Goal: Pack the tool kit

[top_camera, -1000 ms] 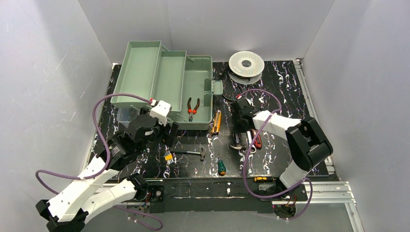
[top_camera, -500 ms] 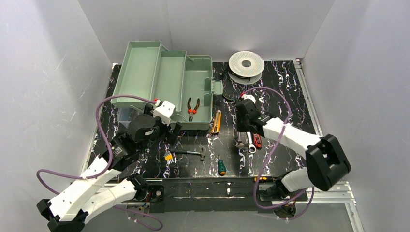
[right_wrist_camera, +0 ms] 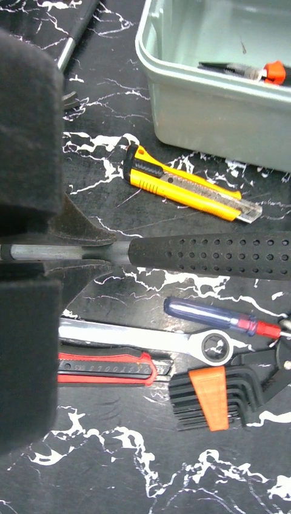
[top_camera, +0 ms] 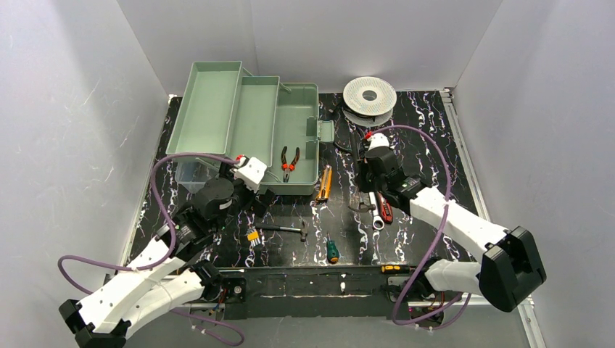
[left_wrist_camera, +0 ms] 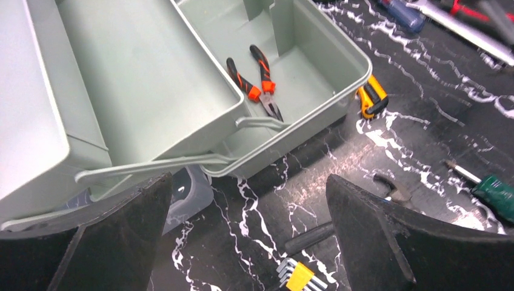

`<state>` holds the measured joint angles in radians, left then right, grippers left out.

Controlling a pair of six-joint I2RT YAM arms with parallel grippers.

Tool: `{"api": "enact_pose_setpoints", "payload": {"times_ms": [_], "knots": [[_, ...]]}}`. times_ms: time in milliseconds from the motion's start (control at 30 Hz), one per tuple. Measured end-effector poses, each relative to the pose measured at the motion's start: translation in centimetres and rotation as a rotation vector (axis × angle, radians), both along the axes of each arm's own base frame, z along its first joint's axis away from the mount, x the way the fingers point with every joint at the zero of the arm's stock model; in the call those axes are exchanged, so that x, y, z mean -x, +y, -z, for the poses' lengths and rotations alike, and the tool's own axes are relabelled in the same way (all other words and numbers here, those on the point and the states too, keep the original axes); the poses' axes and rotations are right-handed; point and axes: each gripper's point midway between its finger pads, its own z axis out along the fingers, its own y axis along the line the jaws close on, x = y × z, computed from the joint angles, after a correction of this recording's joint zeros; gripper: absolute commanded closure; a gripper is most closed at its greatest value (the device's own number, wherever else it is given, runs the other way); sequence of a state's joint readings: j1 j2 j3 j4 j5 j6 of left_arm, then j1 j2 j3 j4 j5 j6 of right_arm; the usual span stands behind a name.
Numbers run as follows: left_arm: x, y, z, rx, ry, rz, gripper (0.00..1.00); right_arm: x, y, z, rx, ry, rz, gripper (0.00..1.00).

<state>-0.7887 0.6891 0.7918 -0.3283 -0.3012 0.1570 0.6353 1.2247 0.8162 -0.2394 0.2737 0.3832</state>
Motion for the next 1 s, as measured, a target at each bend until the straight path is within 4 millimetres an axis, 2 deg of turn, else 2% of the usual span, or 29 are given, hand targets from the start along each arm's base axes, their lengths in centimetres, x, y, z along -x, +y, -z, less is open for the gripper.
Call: {"api": "enact_pose_setpoints", "payload": {"times_ms": [133, 367, 467, 767, 833, 867, 900, 933, 1000], "knots": [[0.0, 0.2, 1.3, -0.034, 0.000, 0.006, 0.02, 0.0, 0.7, -1.3, -0.037, -0.047, -0.049, 0.99], [-0.6, 0.7, -0.3, 0.000, -0.064, -0.031, 0.02, -0.2, 3.0, -5.2, -0.166, -0.153, -0.140, 0.99], [-1.1, 1.6, -0.9, 0.016, -0.083, -0.091, 0.02, -0.3, 4.1, -6.4, -0.222, -0.163, -0.165, 0.99], [-1.6, 4.2, -2.2, 0.069, -0.122, -0.232, 0.02, -1.8, 9.7, -10.7, -0.417, -0.140, -0.285, 0.99], [-1.7, 4.4, -2.1, 0.073, -0.120, -0.242, 0.02, -2.5, 11.9, -11.0, -0.486, -0.086, -0.307, 0.99], [-1.7, 4.5, -2.2, 0.077, -0.119, -0.247, 0.02, -3.7, 13.1, -11.1, -0.513, -0.045, -0.283, 0.99], [-1.8, 4.7, -2.2, 0.082, -0.118, -0.253, 0.02, -6.1, 15.2, -11.2, -0.550, -0.025, -0.260, 0.99], [-1.7, 4.7, -2.1, 0.084, -0.114, -0.253, 0.02, -7.2, 16.2, -10.8, -0.567, -0.001, -0.243, 0.99], [-1.7, 4.6, -2.0, 0.086, -0.110, -0.244, 0.02, -9.4, 18.0, -8.7, -0.583, 0.078, -0.176, 0.99]]}}
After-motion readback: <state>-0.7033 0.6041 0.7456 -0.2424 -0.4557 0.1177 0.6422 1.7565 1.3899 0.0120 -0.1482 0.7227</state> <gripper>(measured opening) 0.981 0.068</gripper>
